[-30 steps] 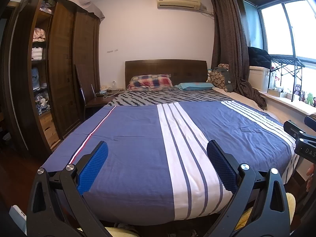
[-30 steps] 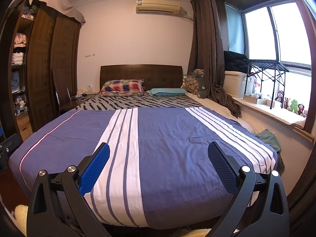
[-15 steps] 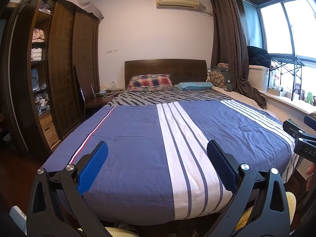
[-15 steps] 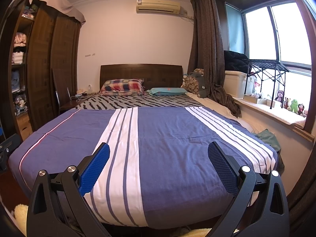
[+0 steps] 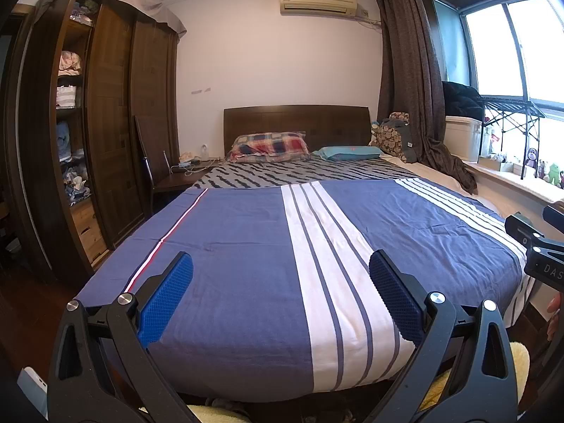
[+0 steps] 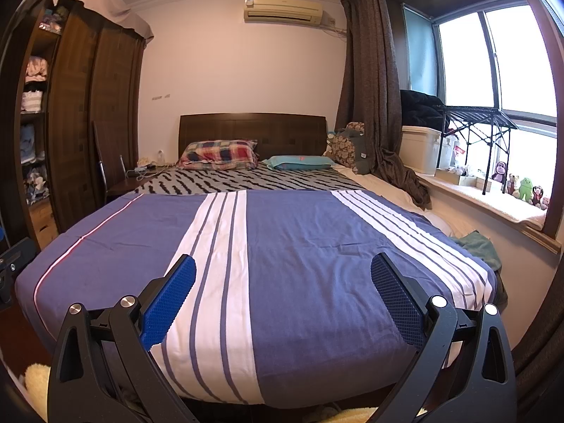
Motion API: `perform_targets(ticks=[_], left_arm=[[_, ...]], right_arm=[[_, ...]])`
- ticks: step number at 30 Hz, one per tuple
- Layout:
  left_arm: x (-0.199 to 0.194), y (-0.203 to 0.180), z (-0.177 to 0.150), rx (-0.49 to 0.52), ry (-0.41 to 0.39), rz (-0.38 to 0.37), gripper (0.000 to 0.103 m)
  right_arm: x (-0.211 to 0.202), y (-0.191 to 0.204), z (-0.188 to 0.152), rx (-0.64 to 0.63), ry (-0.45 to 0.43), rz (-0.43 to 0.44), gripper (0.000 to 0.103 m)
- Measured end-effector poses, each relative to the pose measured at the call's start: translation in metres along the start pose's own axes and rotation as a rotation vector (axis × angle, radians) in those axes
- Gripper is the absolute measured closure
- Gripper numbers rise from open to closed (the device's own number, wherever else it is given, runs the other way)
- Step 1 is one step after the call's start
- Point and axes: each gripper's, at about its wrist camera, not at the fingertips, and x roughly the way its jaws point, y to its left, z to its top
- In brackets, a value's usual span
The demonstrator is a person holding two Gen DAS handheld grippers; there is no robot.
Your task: Collect trash
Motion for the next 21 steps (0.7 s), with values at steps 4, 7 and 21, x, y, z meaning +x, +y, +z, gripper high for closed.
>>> perform_targets(ticks=[4, 7, 21], left_arm=[[0.0, 0.001, 0.0, -0.001, 0.001, 0.0, 0.008], [0.002, 0.001, 0.0, -0.003, 0.005, 0.011, 0.008], [0.008, 0.004, -0.004, -0.015, 0.017, 0.029, 0.008]], right_arm=[[0.0, 0.0, 0.0, -0.001, 0.001, 0.0, 0.003], [0.0, 0.0, 0.0, 0.0, 0.0, -0.001, 0.003], [0.01, -0.007, -0.006, 0.024, 0.02, -0.02, 0.003]])
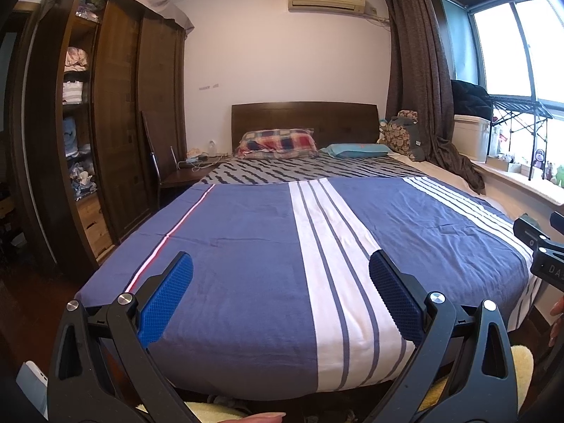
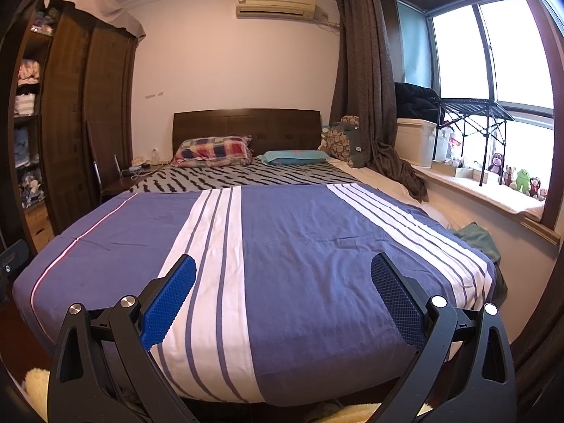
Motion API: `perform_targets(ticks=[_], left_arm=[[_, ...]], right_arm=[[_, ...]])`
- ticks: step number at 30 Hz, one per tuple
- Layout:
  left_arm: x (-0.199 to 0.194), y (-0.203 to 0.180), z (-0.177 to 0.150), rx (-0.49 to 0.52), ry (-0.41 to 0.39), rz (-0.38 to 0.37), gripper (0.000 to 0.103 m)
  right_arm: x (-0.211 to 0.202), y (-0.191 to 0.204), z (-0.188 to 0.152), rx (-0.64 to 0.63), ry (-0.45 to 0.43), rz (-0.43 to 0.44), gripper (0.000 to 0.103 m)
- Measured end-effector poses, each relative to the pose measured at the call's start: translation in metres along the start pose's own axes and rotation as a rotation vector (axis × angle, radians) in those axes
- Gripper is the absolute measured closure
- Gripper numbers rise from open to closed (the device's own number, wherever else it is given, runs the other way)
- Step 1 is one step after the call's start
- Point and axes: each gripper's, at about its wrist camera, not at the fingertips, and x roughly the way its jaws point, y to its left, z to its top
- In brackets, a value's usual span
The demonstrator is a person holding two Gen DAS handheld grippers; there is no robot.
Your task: Collect trash
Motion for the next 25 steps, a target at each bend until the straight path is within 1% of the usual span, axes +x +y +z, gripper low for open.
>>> perform_targets(ticks=[8, 12, 17, 25], left_arm=[[-0.001, -0.001, -0.002, 0.004, -0.004, -0.002, 0.008], [-0.0016, -0.0001, -0.0019, -0.001, -0.006, 0.011, 0.008], [0.0001, -0.0004, -0.0018, -0.005, 0.002, 0.003, 0.008], [0.005, 0.0018, 0.0005, -0.014, 0.013, 0.012, 0.008]], right_arm=[[0.0003, -0.0014, 0.0006, 0.001, 0.002, -0.001, 0.003], [0.0003, -0.0012, 0.0003, 0.0, 0.003, 0.0, 0.003], [0.0004, -0.0014, -0.0002, -0.001, 0.005, -0.001, 0.003], [0.0045, -0.0011, 0.0002, -0.004, 0.016, 0.0, 0.003]])
